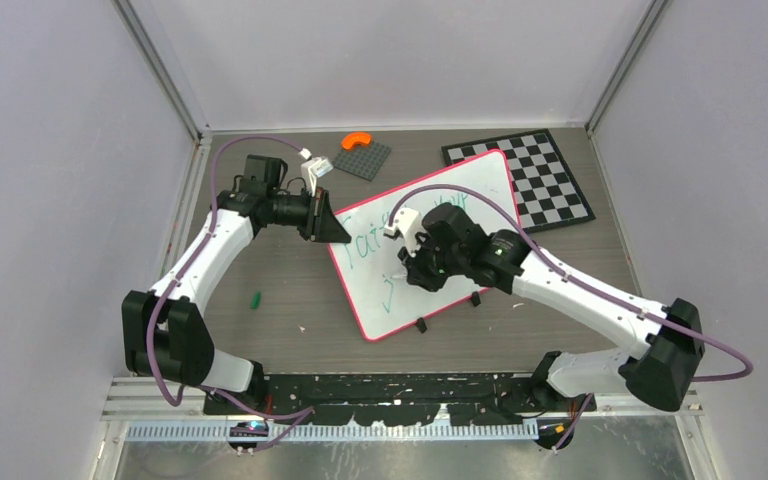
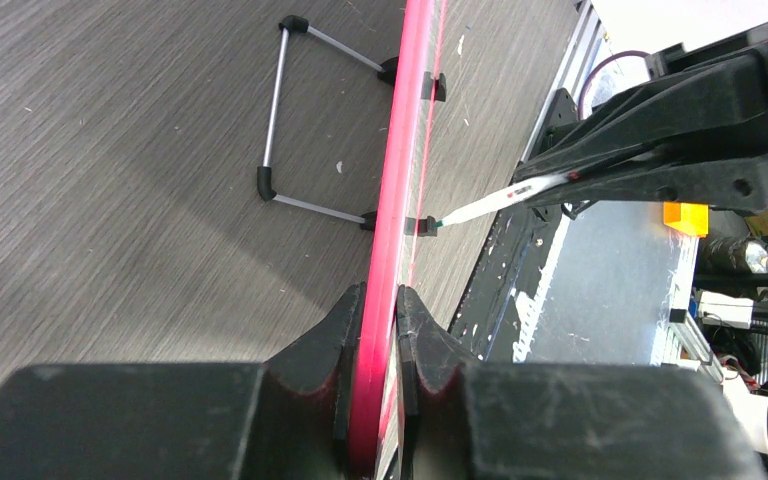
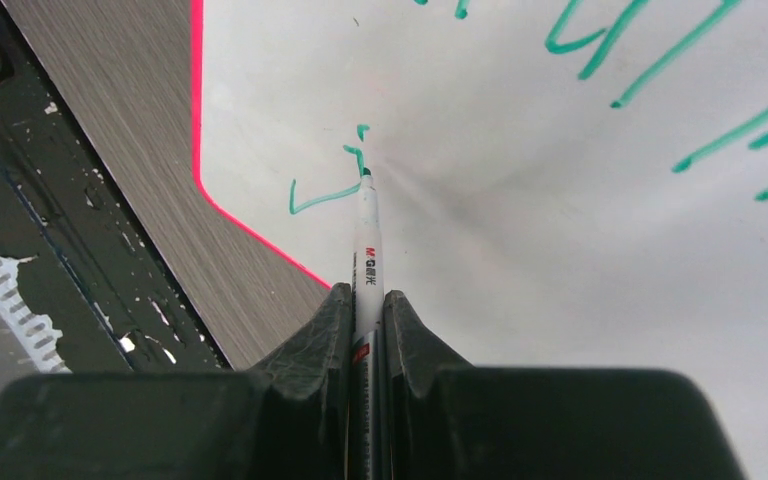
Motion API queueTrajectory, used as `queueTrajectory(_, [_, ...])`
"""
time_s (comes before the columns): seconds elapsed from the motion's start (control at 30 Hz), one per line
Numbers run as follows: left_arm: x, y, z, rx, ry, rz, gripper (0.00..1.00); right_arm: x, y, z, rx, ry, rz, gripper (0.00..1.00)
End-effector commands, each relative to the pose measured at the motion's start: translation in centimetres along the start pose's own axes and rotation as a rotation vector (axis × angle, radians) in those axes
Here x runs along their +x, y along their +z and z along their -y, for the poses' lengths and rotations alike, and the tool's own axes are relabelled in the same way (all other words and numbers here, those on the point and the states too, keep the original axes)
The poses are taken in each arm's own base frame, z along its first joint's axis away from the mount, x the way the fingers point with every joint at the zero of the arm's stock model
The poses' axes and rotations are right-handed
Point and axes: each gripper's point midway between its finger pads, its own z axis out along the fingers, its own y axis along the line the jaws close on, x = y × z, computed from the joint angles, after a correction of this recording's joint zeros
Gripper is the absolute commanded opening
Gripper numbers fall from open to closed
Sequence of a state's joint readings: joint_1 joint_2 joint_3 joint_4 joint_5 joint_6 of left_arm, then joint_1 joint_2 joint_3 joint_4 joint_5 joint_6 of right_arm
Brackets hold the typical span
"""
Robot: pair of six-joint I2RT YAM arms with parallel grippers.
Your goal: Write a sentence on the whiteboard
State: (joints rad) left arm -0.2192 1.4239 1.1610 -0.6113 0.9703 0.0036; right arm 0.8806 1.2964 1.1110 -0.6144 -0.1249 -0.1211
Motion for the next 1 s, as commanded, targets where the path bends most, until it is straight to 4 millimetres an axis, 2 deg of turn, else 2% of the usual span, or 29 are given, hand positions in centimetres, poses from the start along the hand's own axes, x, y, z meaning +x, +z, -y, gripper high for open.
queueTrajectory(0.0, [0.4, 0.2, -2.5, -0.112, 0.025, -0.026, 0.0, -0.5, -2.3, -0.4, -0.018, -0.002, 0.056, 0.0])
queueTrajectory(0.17, [0.2, 0.1, -2.5, -0.113, 0.03, -0.023, 0.0, 1.0, -1.1, -0.1, -0.009, -0.006, 0.019, 0.0])
queueTrajectory(0.47, [0.3, 0.1, -2.3, -0.114, 0.031, -0.023, 0.0, 0.1, -0.2, 0.9, 0.041, 0.007, 0.031, 0.0])
queueTrajectory(0.97, [0.4, 0.1, -2.5, -0.118, 0.031, -0.027, 0.0, 1.6, 0.9, 0.7, 0.022, 0.0, -0.021, 0.0])
